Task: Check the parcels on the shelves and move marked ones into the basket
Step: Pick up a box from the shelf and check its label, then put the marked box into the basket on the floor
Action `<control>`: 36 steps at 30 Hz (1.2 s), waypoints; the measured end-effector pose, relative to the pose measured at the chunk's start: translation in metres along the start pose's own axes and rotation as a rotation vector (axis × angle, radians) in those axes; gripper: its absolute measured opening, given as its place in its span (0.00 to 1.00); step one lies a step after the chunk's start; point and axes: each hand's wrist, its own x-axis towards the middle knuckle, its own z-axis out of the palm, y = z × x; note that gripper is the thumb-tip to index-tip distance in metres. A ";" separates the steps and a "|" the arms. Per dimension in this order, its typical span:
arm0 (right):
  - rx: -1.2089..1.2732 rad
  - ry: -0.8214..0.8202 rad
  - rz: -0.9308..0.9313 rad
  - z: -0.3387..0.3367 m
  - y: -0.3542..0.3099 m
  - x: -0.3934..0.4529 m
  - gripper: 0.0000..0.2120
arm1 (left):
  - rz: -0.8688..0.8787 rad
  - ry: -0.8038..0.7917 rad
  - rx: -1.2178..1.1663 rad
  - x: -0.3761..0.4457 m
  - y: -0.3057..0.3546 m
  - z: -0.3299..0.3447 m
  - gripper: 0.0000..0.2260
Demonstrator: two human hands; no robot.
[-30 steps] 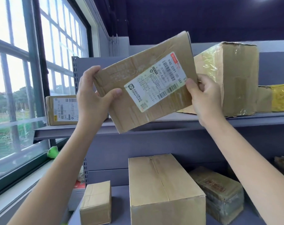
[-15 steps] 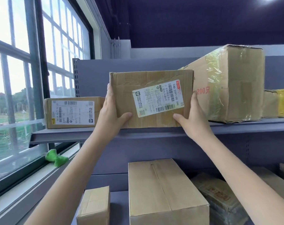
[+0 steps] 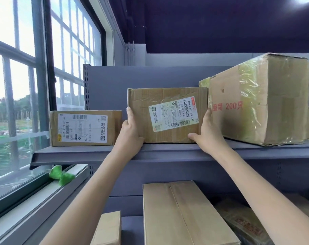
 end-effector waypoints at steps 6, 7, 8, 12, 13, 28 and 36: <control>-0.018 0.008 0.023 0.001 0.001 -0.001 0.45 | 0.027 0.032 -0.046 -0.002 -0.003 0.000 0.38; -0.028 0.020 0.024 0.001 0.000 -0.003 0.44 | 0.033 0.043 -0.062 -0.002 -0.004 0.000 0.38; -0.041 0.036 0.022 0.001 -0.001 -0.005 0.44 | 0.040 0.058 -0.077 -0.003 -0.004 0.000 0.37; -0.013 0.122 0.001 0.004 0.005 -0.009 0.38 | 0.060 0.148 -0.113 -0.009 -0.004 -0.001 0.34; 0.018 0.136 0.004 0.003 0.007 -0.011 0.36 | 0.075 0.180 -0.122 -0.011 -0.003 0.000 0.33; 0.154 0.409 -0.152 -0.096 0.080 -0.045 0.25 | 0.538 0.400 -0.008 -0.043 0.103 0.054 0.20; 0.209 0.526 -0.206 -0.169 0.181 -0.037 0.12 | 0.396 0.223 -0.157 -0.053 0.203 0.138 0.23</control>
